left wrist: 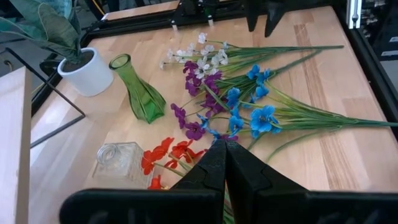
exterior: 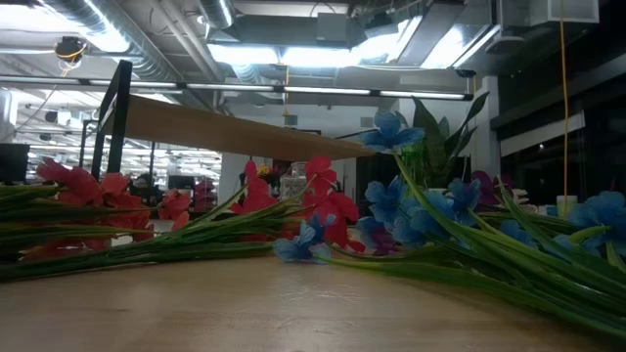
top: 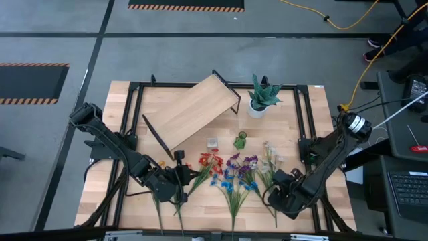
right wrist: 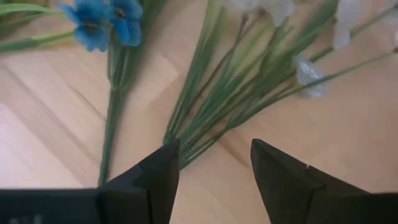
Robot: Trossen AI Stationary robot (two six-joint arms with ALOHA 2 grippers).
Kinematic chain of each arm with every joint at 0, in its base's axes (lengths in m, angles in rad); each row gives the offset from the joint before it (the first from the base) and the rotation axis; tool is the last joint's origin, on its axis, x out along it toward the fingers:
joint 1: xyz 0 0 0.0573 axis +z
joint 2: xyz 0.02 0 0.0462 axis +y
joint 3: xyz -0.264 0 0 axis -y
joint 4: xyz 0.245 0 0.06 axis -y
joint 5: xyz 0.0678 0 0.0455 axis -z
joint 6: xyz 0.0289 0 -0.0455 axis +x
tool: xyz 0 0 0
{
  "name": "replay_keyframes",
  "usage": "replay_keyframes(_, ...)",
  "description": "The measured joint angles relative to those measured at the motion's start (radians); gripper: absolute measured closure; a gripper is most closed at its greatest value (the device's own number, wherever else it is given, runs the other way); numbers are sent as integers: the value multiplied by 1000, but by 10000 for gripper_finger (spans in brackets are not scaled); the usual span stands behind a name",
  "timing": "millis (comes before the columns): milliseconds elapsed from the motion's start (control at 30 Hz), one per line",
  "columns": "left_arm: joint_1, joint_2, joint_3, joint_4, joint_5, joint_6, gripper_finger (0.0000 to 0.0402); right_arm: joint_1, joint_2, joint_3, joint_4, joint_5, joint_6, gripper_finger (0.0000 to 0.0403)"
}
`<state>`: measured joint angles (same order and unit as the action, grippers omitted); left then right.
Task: Pick and place flowers into a vace then onto a shelf
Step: Put the white flowers into the green vase
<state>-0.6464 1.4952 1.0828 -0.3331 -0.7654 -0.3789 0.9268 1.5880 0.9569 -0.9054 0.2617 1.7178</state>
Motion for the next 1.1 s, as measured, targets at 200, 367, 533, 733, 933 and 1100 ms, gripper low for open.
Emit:
replay_keyframes(200, 0, 0, 0, 0, 0, -1, 398, 0, 63, 0, 53, -1, 10, 205)
replay_keyframes(367, 0, 0, 0, -1, 0, -1, 398, 0, 124, 0, 81, -1, 38, 205)
replay_keyframes(533, 0, 0, 0, -1, -3, 1, 398, 0, 162, 0, 130, 7, 35, 205)
replay_keyframes(733, 0, 0, 0, 0, -3, 59, 398, -4, 177, -43, 190, 36, 55, 205)
replay_keyframes(933, 0, 0, 0, 0, -2, 59, 398, -3, 166, -104, 265, 62, 82, 215)
replay_keyframes(1100, 0, 0, 0, 0, -2, 59, 398, 4, 150, -113, 252, 62, 88, 271)
